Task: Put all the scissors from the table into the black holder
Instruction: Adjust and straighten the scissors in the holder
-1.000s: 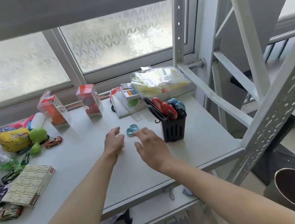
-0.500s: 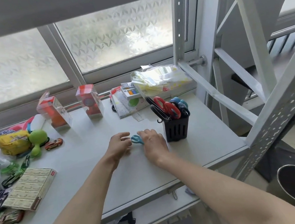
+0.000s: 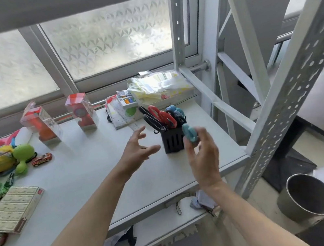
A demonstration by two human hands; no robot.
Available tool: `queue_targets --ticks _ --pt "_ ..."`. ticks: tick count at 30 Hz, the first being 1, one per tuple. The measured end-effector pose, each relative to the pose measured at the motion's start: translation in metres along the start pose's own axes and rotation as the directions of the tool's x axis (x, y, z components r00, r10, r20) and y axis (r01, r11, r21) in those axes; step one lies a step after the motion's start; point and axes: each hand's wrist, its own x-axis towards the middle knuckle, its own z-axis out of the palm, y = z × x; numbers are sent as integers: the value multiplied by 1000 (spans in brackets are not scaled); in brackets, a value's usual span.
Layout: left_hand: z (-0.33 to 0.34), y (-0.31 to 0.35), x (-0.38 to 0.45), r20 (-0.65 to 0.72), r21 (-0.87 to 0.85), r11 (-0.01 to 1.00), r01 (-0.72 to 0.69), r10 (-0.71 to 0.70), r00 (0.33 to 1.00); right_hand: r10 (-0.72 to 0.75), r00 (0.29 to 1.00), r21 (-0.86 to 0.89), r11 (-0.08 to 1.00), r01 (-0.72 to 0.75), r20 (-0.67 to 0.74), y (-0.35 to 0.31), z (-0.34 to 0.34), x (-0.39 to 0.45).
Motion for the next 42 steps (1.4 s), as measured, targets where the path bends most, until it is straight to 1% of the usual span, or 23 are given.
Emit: queue_targets --ticks 3,5,6,7,9,13,17,19,22,25,27,29,32,35,38,39,42 --pt "18 11 11 -14 68 996 -52 53 999 75 977 38 997 -69 -199 3 -18 44" --pt "27 17 18 -42 78 995 -65 68 997 95 959 67 995 -80 -266 -1 -24 76" --pt "31 20 21 -50 64 996 -63 66 997 96 958 81 994 -77 -272 -3 -26 91" --pt "34 22 24 -56 47 997 -56 59 997 101 960 98 992 -77 -260 -6 -25 105" --pt "37 23 27 -66 35 998 -52 54 996 112 975 130 988 -89 -191 -7 -19 125" --pt "37 27 27 -64 64 997 -53 57 996 106 994 161 981 -110 35 -4 -4 139" --pt "37 29 27 -54 86 995 -56 61 997 66 983 74 994 -80 174 -4 4 135" --pt "38 29 26 -50 82 995 -58 62 997 79 969 7 997 -83 233 -2 6 133" --pt "37 30 26 -47 84 995 -57 61 997 83 957 -55 996 -71 279 -4 4 134" --pt "37 29 27 -46 88 995 -56 60 997 8 944 -152 987 45 329 -12 1 138" --pt "37 28 28 -45 87 994 -60 64 997 -25 941 -219 970 104 336 -16 1 138" --pt "37 28 28 -50 85 994 -66 71 996 -17 939 -256 960 111 343 -16 0 135" --pt "38 25 30 -52 86 993 -75 80 995 -8 920 -289 948 131 391 -10 3 124" --pt "37 25 31 -47 90 993 -75 79 996 67 895 -273 960 63 440 -5 3 118" --pt "37 24 31 -49 75 996 -51 55 997 183 866 -185 977 -107 466 -5 0 118" --pt "37 24 31 -51 78 996 -50 54 997 206 860 -171 975 -141 467 -6 0 118" --pt "38 23 32 -53 83 995 -55 59 997 262 829 -227 959 -169 493 0 3 116"
